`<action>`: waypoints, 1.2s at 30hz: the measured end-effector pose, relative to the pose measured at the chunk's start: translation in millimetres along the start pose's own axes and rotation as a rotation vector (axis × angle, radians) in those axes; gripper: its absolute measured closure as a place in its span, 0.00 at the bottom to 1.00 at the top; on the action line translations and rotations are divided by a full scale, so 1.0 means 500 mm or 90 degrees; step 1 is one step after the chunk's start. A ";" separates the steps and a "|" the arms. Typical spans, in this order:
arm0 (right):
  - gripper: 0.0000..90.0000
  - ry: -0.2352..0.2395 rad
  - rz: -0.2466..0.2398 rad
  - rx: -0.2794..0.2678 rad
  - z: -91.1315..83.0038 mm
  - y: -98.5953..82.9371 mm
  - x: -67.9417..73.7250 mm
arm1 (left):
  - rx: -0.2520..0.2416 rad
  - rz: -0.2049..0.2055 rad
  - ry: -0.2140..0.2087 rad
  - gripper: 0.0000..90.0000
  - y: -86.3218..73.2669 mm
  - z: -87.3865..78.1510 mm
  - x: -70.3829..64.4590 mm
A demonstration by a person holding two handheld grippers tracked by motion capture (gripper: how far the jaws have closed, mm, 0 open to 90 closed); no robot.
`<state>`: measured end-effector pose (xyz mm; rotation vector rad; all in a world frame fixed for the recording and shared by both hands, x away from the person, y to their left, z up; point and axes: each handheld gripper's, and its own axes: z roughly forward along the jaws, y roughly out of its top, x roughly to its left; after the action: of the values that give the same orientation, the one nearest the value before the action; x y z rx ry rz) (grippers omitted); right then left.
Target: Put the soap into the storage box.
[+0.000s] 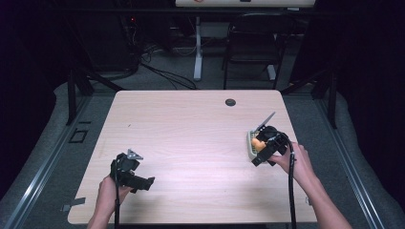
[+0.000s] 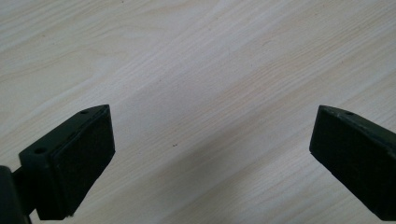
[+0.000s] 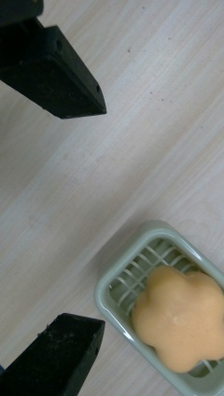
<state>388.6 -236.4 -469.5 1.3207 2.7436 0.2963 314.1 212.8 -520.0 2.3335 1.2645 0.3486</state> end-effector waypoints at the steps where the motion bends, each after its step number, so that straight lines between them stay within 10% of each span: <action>1: 0.00 -0.003 -0.002 -0.003 -0.001 -0.007 0.004 | 0.001 0.000 0.000 0.00 0.000 0.000 0.000; 36: 0.05 -0.004 0.021 -0.029 0.026 -0.245 0.078 | -0.004 0.007 -0.005 0.00 0.005 0.002 -0.007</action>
<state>272.6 -278.8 -507.4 1.3547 2.6952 0.3537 314.5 208.6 -519.4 2.3349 1.2463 0.3471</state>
